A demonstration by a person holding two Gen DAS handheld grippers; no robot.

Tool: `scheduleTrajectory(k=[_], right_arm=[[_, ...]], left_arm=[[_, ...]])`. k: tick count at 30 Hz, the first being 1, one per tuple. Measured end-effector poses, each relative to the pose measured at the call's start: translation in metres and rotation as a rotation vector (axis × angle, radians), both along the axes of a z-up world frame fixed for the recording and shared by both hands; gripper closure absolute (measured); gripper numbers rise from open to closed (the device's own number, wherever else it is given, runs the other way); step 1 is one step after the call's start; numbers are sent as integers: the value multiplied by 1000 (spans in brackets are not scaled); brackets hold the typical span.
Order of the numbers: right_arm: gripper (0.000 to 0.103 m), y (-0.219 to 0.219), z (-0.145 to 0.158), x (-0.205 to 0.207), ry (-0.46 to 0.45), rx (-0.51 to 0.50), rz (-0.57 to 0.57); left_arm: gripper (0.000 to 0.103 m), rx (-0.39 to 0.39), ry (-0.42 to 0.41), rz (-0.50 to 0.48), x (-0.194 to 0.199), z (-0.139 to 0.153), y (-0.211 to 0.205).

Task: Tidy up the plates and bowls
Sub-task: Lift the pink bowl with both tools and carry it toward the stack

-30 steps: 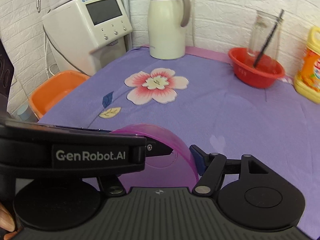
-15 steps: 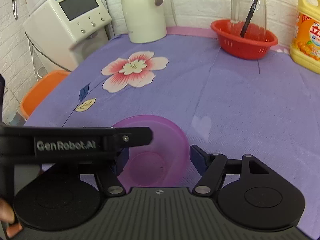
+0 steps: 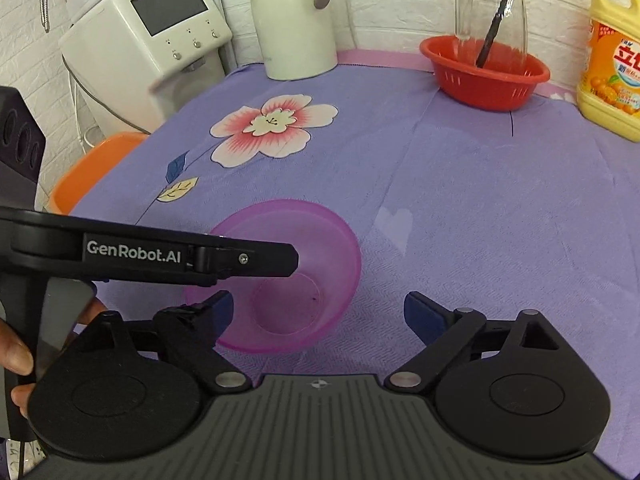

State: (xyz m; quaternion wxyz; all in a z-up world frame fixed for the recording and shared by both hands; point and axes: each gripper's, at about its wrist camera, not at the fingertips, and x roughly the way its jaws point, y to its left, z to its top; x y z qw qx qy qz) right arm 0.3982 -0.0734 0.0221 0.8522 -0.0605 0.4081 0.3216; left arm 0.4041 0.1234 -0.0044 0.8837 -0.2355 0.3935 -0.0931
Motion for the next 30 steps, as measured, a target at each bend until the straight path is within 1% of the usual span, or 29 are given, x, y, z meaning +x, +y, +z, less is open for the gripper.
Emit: scheduleTrajectory(k=[3, 5, 6, 7, 8, 9, 10, 12, 14, 15, 16, 18, 23, 26, 30], right_arm=[[0, -2, -5, -2, 13, 2, -6], [0, -1, -6, -4, 10, 7, -7], [0, 0, -7, -4, 12, 12, -5], [0, 2, -8, -4, 14, 14, 0], [7, 5, -10, -4, 21, 10, 9], [15, 8, -11, -3, 31, 8, 19], [17, 10, -10, -4, 28, 9, 24], [17, 15, -8, -6, 42, 19, 33], [17, 16, -3, -10, 44, 34, 49], [13, 16, 0, -12, 47, 44, 52], [12, 16, 3, -13, 40, 41, 49], [12, 16, 8, -15, 21, 29, 48], [11, 8, 11, -19, 24, 26, 32], [11, -1, 18, -27, 17, 40, 20], [10, -20, 31, -41, 22, 41, -1]], left_arm=[[56, -3, 4, 14, -1, -3, 3], [58, -6, 7, 22, -1, -3, 4], [63, -2, 9, 20, -1, -3, 3], [66, 4, 12, 19, -1, -2, 1], [68, 9, 14, 20, -1, -2, 0], [74, 7, 20, 20, -2, -2, -1], [78, -11, 30, 24, -2, -2, -1], [78, -60, 57, 52, -1, -3, 3], [78, -104, 76, 59, 0, -4, 6], [78, -119, 83, 64, -1, -4, 6], [78, -125, 84, 63, -2, -3, 5], [78, -130, 82, 56, -4, -1, 1], [78, -138, 59, 36, -12, 11, -12], [78, -126, 42, 11, -19, 23, -22], [78, -131, 31, -33, -29, 36, -44]])
